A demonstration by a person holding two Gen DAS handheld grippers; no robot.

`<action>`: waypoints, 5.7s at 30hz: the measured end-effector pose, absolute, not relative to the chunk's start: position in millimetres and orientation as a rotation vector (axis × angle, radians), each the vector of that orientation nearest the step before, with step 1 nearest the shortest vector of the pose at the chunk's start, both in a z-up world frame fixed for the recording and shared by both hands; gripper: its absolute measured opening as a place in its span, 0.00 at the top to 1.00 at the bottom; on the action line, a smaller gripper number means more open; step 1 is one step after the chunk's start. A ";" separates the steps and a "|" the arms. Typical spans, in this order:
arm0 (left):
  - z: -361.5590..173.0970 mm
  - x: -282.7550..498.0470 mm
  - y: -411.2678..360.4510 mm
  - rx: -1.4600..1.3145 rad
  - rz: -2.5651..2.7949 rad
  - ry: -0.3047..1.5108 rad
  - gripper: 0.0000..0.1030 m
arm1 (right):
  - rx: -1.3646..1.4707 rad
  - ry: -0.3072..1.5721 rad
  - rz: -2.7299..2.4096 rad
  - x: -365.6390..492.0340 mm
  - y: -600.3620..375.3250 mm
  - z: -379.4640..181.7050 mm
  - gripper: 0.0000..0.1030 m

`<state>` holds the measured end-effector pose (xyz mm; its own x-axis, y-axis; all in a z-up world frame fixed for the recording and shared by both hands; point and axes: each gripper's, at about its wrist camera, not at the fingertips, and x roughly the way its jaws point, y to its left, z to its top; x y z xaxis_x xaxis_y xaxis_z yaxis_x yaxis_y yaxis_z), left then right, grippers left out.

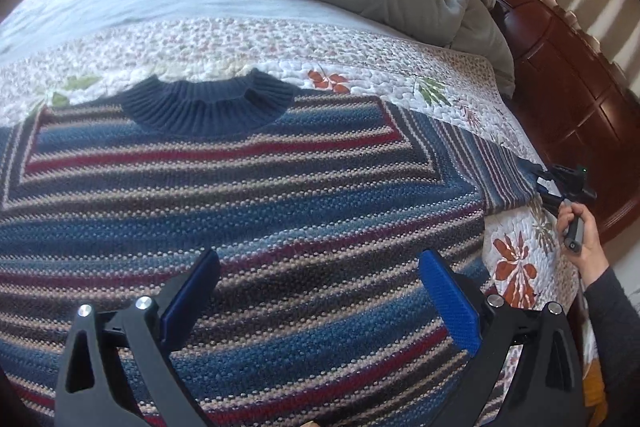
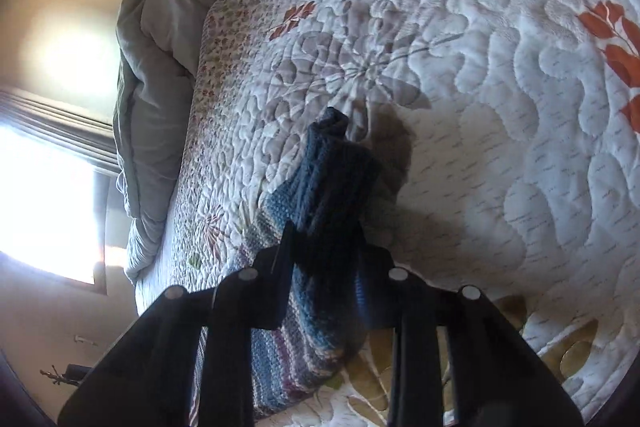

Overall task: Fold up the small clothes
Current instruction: 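Grasp the sweater sleeve cuff with the right gripper and lift it, then carry the sleeve across the sweater body and lay it down with the right gripper, then grasp the other sleeve cuff with the right gripper and lift it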

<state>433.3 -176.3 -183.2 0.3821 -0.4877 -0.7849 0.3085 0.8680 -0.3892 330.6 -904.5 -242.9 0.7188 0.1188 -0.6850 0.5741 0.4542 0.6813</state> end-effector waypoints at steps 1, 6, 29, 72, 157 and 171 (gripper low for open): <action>-184.7 433.6 -174.3 -0.196 -0.510 1.069 0.03 | 1.079 0.747 -0.317 331.3 -903.4 -240.8 0.76; -186.7 427.6 -165.2 -0.181 -0.510 1.073 0.03 | 1.036 0.743 -0.312 332.4 -894.3 -224.9 0.79; -142.5 407.0 -41.7 -0.263 -0.444 0.988 0.03 | 0.162 0.729 -0.023 400.1 -502.0 -64.8 0.86; -243.8 537.3 -69.8 -0.678 -0.523 1.298 0.04 | 0.420 0.771 0.258 307.0 -350.5 -212.0 0.37; -206.9 343.3 158.5 -0.357 0.183 0.733 0.04 | -0.302 1.020 0.326 450.5 -98.2 -191.6 0.35; -234.8 381.6 153.9 -0.451 0.042 0.844 0.04 | -0.765 1.144 0.907 401.3 302.8 -147.4 0.49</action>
<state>381.6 154.0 -234.8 0.6697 -0.1404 -0.7292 -0.2116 0.9052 -0.3685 401.3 302.8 -147.4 0.1547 0.2020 -0.9671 -0.8957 0.4417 -0.0510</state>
